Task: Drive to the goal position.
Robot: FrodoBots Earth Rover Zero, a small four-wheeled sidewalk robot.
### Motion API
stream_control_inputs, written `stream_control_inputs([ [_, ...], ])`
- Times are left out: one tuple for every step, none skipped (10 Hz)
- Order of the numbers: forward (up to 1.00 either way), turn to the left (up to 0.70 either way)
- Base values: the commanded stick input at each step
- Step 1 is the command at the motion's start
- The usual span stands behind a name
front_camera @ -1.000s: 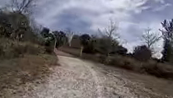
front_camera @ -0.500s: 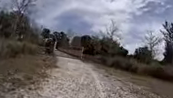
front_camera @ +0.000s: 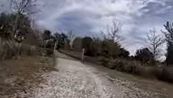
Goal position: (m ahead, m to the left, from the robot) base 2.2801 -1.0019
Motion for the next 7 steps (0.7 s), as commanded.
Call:
stream_control_inputs([
  [0.5,0.0],
  [0.5,0.0],
  [0.5,0.0],
  [0.5,0.0],
  [0.5,0.0],
  [0.5,0.0],
  [0.5,0.0],
])
